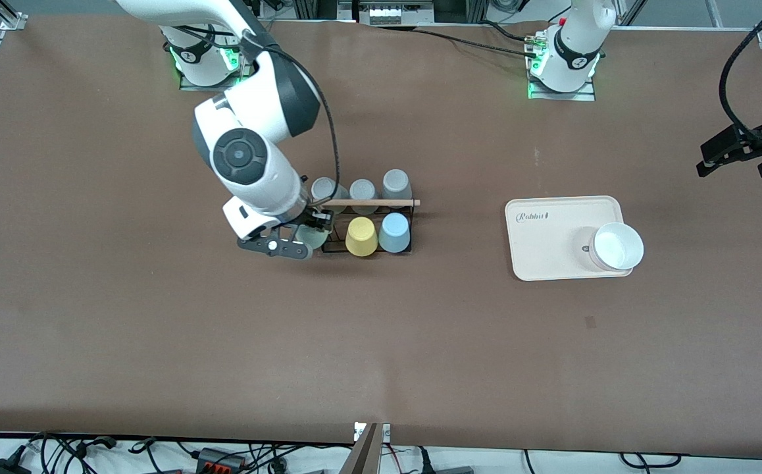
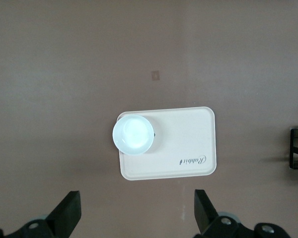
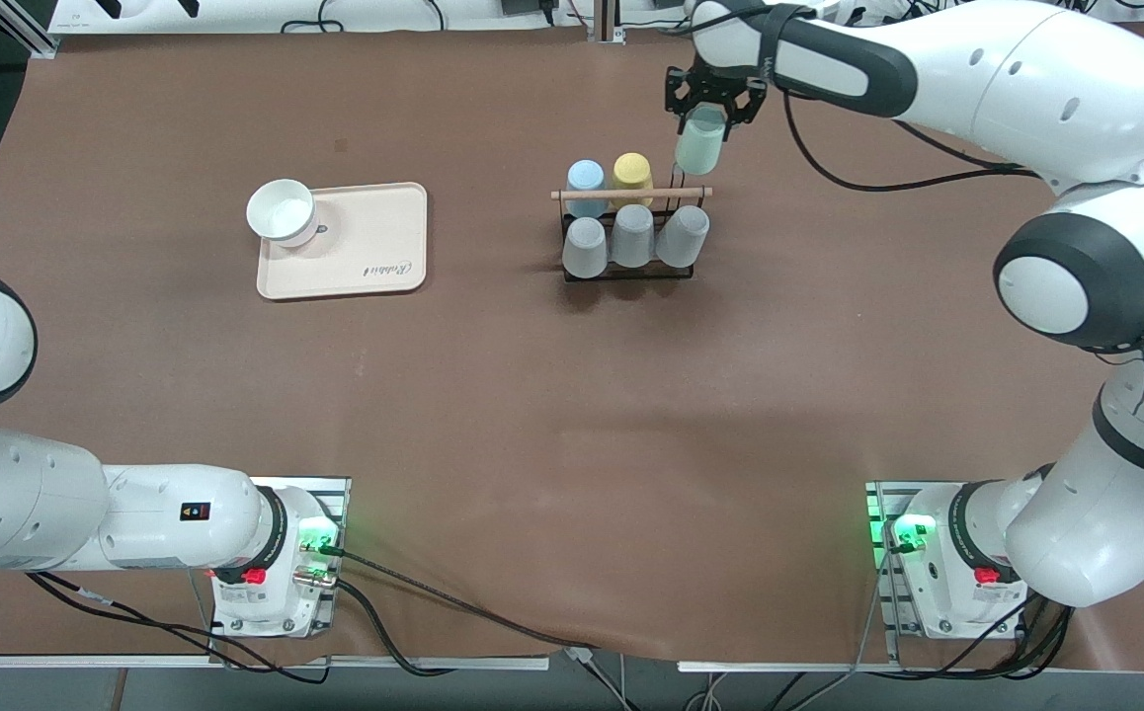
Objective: Hang scattered cups on rack with three cups
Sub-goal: 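Lift the mint cup with the right gripper and carry it to the rack, then hang the mint cup on the rack peg beside the yellow cup, open right gripper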
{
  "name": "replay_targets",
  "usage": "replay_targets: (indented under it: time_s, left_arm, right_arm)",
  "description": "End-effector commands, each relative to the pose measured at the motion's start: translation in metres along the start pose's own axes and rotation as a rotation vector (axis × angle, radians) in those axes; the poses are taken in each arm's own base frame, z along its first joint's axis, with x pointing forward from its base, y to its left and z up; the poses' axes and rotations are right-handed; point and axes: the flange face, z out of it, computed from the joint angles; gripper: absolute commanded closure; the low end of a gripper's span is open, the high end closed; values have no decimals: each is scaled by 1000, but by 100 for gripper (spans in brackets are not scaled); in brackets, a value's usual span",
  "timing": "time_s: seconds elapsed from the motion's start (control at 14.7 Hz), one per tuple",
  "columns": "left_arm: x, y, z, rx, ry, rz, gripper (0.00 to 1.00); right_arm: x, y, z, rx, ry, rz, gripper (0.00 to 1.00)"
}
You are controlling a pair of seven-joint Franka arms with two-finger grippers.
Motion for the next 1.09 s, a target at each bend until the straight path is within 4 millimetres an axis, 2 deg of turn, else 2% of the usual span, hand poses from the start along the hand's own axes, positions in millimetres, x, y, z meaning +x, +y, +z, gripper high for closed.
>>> replay_targets:
  time_s: [0.0,0.34,0.95,1.02]
  left_arm:
    - [-14,-4,-12,-13,-15,6,0]
    - [-11,-4,-10,-13,-13,8,0]
    - [-11,-4,-8,-14,-18,6,0]
    - [-11,-4,-8,-14,-19,6,0]
  right_arm:
    - [5,-11,0,14,5,25,74]
    - [-5,-28,21,17,-15,37,74]
    - [1,-26,70,-32,-65,37,73]
    - [0,-27,71,-33,-69,40,67]
